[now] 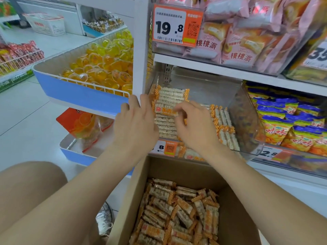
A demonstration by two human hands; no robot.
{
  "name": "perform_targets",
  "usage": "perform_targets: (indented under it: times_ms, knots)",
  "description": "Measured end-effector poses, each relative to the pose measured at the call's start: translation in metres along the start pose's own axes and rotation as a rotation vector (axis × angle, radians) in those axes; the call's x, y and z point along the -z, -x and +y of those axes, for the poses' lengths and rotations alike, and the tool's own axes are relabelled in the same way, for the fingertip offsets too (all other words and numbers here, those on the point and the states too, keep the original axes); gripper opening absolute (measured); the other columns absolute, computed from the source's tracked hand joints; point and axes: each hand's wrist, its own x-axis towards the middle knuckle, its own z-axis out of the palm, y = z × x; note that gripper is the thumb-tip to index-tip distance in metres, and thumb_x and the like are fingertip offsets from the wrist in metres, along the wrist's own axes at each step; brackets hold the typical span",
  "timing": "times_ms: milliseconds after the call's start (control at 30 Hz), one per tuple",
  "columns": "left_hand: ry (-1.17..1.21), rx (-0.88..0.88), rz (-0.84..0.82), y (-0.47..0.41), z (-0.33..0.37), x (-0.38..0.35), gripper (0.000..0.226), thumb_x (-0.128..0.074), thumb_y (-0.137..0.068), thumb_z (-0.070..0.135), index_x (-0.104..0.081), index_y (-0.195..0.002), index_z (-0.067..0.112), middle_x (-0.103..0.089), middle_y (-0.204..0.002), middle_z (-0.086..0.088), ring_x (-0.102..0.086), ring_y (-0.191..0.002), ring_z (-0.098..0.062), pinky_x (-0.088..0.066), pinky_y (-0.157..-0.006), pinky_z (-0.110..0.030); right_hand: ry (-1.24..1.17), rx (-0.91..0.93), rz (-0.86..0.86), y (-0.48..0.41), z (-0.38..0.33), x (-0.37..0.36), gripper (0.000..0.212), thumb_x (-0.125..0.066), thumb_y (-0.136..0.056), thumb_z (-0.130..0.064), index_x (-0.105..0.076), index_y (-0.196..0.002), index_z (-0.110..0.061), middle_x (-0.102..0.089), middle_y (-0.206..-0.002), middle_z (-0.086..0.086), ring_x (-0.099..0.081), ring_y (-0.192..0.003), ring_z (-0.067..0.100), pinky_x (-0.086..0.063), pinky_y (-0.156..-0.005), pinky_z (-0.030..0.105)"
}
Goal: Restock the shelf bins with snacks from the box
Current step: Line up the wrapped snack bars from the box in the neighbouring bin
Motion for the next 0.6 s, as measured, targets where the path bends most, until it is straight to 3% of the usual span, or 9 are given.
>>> perform_targets:
  times_ms: [67, 133, 200, 267, 400, 500, 600]
  knots:
    - [0.037, -0.116, 0.144, 0.012, 0.004, 0.003, 0.032, -0.055, -0.08, 0.015, -0.049, -0.11, 0.006, -0.05, -0.104, -0.016, -0.04, -0.082, -0.029, -0.033, -0.065, -0.038, -0.107, 0.124, -0.028, 0.04, -0.011, 0.02, 0.021, -0.053, -0.094, -0.011, -0.073, -0.098, -0.016, -0.067, -0.091, -0.004, -0.06, -0.081, 0.011, -0.048, -0.072, 0.025]
    - [0.123, -0.232, 0.144, 0.032, 0.012, 0.004, 0.021, -0.057, -0.081, 0.015, -0.052, -0.101, 0.011, -0.055, -0.097, -0.011, -0.048, -0.085, -0.03, -0.033, -0.066, -0.036, -0.137, 0.18, -0.166, 0.084, -0.013, 0.029, 0.018, -0.054, -0.089, -0.011, -0.071, -0.087, -0.016, -0.064, -0.082, -0.005, -0.058, -0.074, 0.012, -0.047, -0.065, 0.028]
    - [0.219, -0.269, -0.065, 0.054, 0.016, -0.004, 0.013, -0.059, -0.085, 0.016, -0.052, -0.096, 0.02, -0.058, -0.087, 0.0, -0.056, -0.083, -0.029, -0.039, -0.06, -0.037, -0.062, 0.135, -0.426, 0.124, -0.005, 0.02, 0.02, -0.05, -0.089, -0.019, -0.07, -0.086, -0.022, -0.065, -0.081, -0.008, -0.06, -0.073, 0.011, -0.053, -0.064, 0.032]
    - [0.248, -0.279, -0.38, 0.074, 0.016, -0.022, 0.012, -0.059, -0.088, 0.018, -0.051, -0.091, 0.027, -0.054, -0.077, 0.008, -0.061, -0.082, -0.027, -0.041, -0.06, -0.036, -0.002, 0.012, -0.711, 0.155, 0.005, 0.002, 0.025, -0.048, -0.091, -0.022, -0.072, -0.094, -0.027, -0.068, -0.087, -0.011, -0.063, -0.076, 0.009, -0.059, -0.066, 0.036]
    - [0.006, -0.369, -0.87, 0.113, 0.017, -0.075, 0.008, -0.058, -0.097, 0.022, -0.059, -0.104, 0.026, -0.06, -0.099, 0.001, -0.063, -0.09, -0.023, -0.051, -0.07, -0.037, -0.056, -0.195, -1.161, 0.198, 0.028, -0.038, 0.033, -0.054, -0.097, -0.013, -0.073, -0.122, -0.02, -0.063, -0.09, -0.013, -0.059, -0.076, 0.0, -0.046, -0.061, 0.013]
    - [-0.114, -0.425, -1.12, 0.145, 0.014, -0.123, 0.019, -0.06, -0.098, 0.013, -0.063, -0.116, 0.02, -0.065, -0.109, -0.005, -0.064, -0.091, -0.022, -0.053, -0.072, -0.033, -0.022, -0.357, -1.446, 0.227, 0.049, -0.071, 0.034, -0.059, -0.096, -0.015, -0.07, -0.127, -0.015, -0.069, -0.118, 0.005, -0.068, -0.103, 0.022, -0.062, -0.083, 0.035]
    - [-0.122, -0.443, -1.274, 0.166, 0.008, -0.157, 0.025, -0.057, -0.098, 0.005, -0.063, -0.121, 0.014, -0.064, -0.118, -0.008, -0.065, -0.102, -0.026, -0.058, -0.085, -0.039, -0.057, -0.527, -1.503, 0.257, 0.065, -0.095, 0.025, -0.056, -0.096, -0.012, -0.067, -0.117, -0.007, -0.065, -0.111, 0.007, -0.064, -0.091, 0.028, -0.052, -0.068, 0.035]
